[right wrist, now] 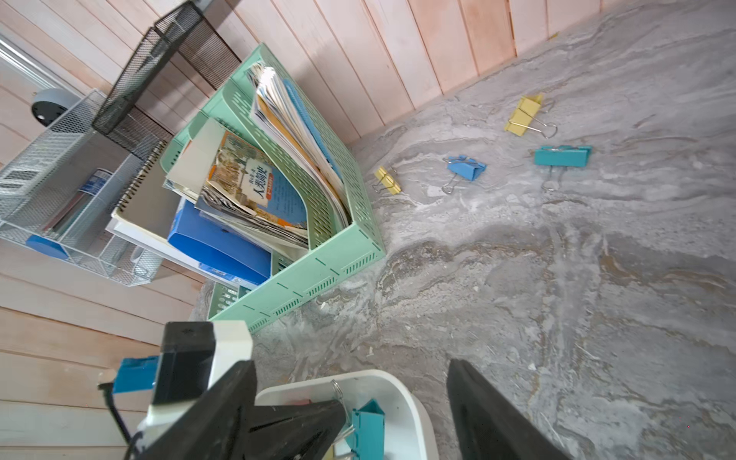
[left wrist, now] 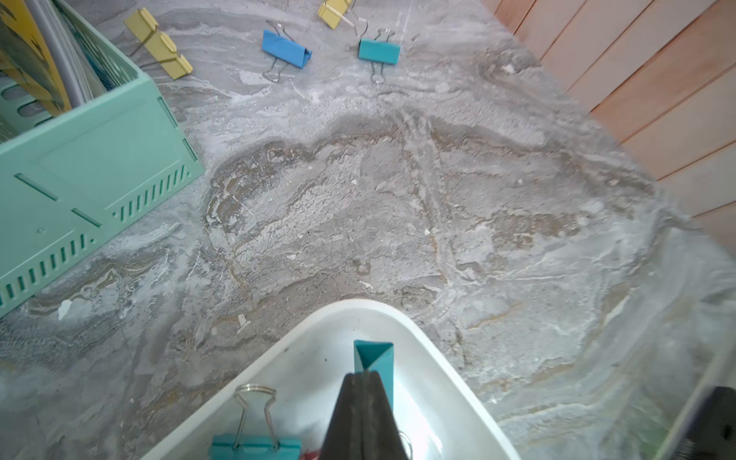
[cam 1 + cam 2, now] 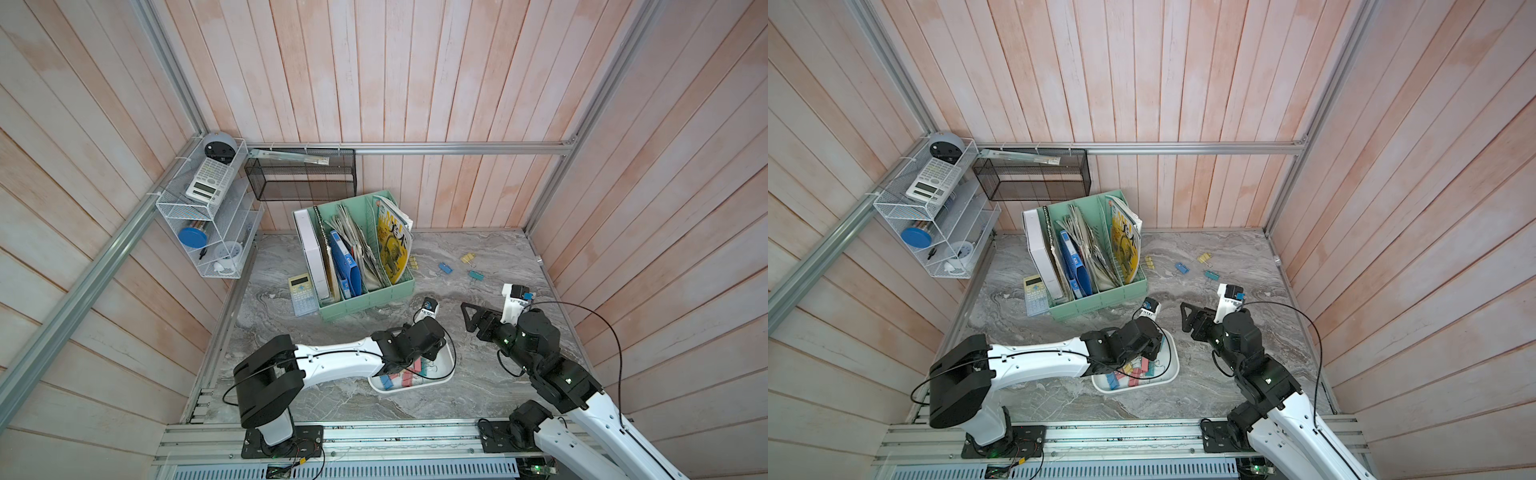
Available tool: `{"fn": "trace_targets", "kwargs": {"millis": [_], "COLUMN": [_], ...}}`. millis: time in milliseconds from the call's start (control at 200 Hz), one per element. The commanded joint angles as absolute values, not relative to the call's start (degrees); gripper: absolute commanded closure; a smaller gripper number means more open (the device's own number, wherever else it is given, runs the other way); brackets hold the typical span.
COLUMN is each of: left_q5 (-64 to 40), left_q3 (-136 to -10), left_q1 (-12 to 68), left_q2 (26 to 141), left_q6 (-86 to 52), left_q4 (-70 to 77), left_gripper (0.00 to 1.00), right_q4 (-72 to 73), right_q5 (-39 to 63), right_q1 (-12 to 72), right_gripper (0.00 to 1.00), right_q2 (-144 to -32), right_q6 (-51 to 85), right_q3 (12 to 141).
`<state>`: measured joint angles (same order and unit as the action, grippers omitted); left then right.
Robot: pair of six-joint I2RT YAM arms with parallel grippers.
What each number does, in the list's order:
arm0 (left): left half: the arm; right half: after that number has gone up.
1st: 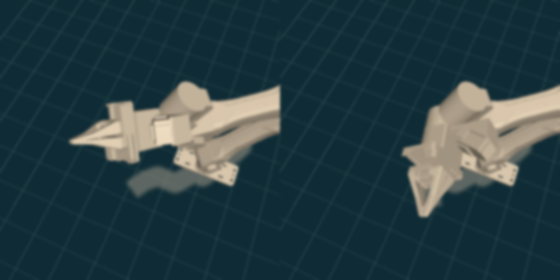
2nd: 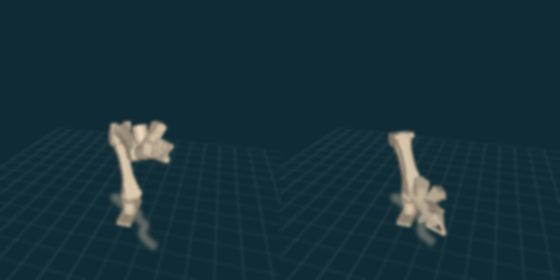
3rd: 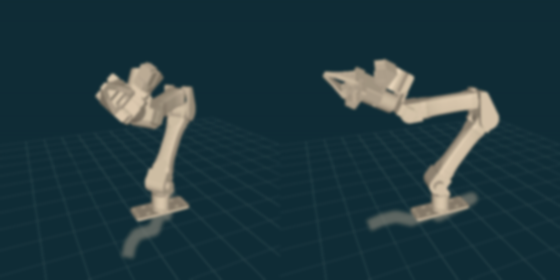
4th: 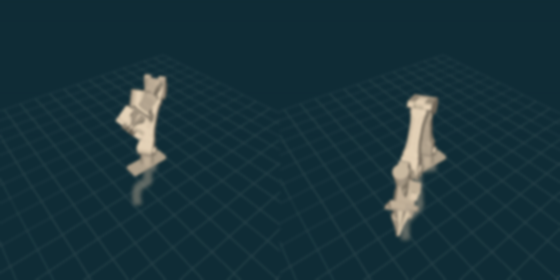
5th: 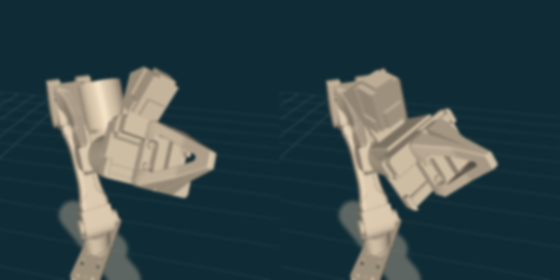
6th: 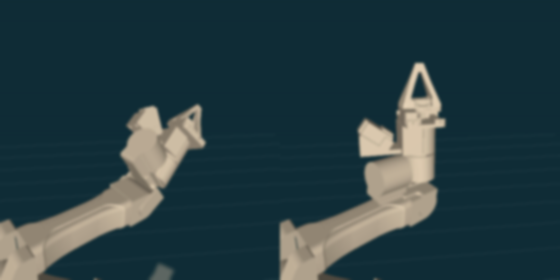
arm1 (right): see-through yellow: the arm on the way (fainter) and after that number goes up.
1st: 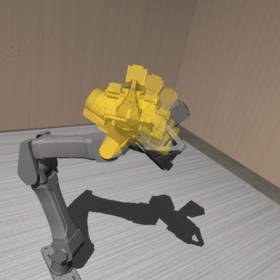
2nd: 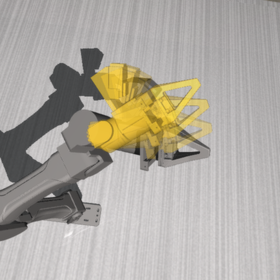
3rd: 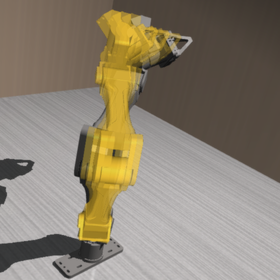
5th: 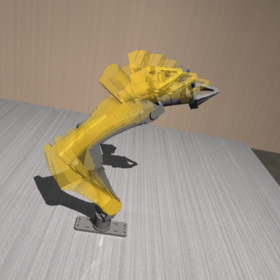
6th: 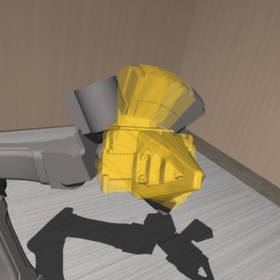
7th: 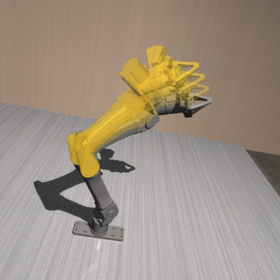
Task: Put the binder clips in the storage box
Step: Place the binder clip in the storage box.
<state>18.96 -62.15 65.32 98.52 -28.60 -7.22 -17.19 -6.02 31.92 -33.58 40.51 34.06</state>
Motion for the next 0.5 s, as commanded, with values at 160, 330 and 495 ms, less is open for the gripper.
{"fn": "trace_targets", "kwargs": {"millis": [160,330,495], "left_q5": [19.99,21.59,19.97], "left_q3": [-60.82,-52.67,-44.87], "left_q1": [65.13,64.30,52.36], "left_q2": [99.91,87.98,70.21], "left_q6": [-27.98,-28.00,-27.26], "left_q4": [-5.95,-2.11,-2.70], "left_gripper": [0.83,0.63,0.52], "right_q4": [-19.83,-20.95,-24.91], "right_q5": [-5.84,-7.21,-5.65], "right_q1": [30.87,29.25,27.74], "right_gripper": [0.19,0.19,0.27], "right_q2": [-35.01,-45.57,-62.33], "right_q6": [40.83,36.21,26.97], "right_q3": [32.04,36.61,49.39]}}
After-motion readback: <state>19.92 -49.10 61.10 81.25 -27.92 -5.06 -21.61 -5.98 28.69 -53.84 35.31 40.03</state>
